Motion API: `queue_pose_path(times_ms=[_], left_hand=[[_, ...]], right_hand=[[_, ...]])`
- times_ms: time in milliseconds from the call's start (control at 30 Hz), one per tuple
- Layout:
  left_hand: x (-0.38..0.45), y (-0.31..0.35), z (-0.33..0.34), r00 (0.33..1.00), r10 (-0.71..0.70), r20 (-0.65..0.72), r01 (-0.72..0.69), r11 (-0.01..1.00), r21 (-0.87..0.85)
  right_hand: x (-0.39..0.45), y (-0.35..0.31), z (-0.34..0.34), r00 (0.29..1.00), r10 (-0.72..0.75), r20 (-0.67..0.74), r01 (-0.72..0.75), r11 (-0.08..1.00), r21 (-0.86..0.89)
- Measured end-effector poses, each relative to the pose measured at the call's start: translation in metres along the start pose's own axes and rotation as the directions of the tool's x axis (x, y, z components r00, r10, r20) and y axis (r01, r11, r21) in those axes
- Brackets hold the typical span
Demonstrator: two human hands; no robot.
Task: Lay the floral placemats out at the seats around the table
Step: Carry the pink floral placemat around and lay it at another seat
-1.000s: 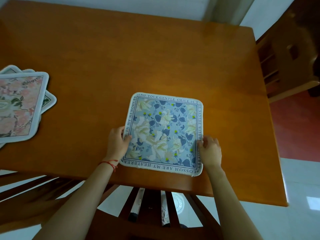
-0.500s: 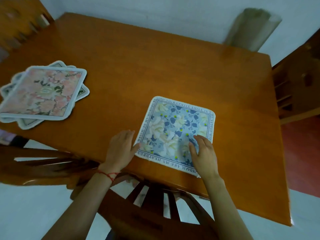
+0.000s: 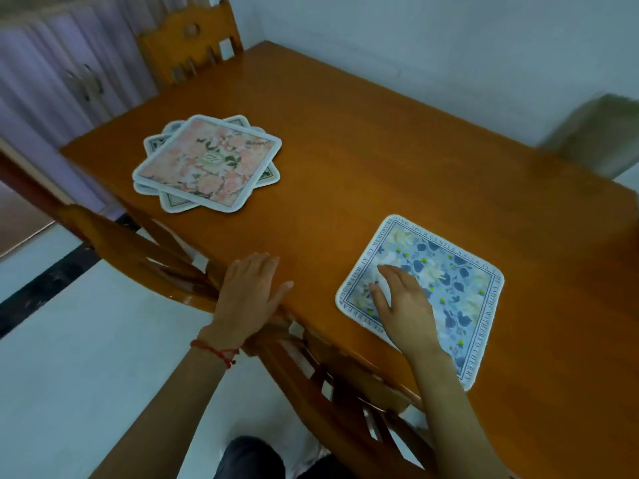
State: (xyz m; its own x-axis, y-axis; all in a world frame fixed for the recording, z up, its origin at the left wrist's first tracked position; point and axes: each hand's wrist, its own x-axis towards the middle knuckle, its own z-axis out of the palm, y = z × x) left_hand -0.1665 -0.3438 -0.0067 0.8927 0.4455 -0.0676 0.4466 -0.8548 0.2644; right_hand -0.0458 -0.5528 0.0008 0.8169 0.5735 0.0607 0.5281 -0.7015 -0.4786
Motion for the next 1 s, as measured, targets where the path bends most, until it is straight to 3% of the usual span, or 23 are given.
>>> queue_pose_path(times_ms=[367, 567, 767, 1000], left_hand=[[-0.06, -0.131, -0.053, 0.972, -0.187, -0.146, 0.186, 0.982, -0.016], [-0.106, -0.203, -0.062, 0.923, -0.329, -0.2, 0.332, 0.943, -0.02], [-0.16, -0.258, -0.069, 0.855, -0.458, -0.242, 0.467, 0.884, -0.023], [-0.227, -0.313, -0.065, 0.724, -0.631, -0.278, 0.649, 0.76, -0.035]], right_hand=[[0.017, -0.142, 0.052, 0.975, -0.208, 0.078, 0.209, 0.978, -0.008], [0.018, -0.22, 0.086, 0.933, -0.33, 0.146, 0.329, 0.944, 0.028], [0.011, -0.289, 0.126, 0.866, -0.458, 0.201, 0.455, 0.888, 0.062], [-0.006, -0.362, 0.173, 0.718, -0.625, 0.306, 0.632, 0.77, 0.088]])
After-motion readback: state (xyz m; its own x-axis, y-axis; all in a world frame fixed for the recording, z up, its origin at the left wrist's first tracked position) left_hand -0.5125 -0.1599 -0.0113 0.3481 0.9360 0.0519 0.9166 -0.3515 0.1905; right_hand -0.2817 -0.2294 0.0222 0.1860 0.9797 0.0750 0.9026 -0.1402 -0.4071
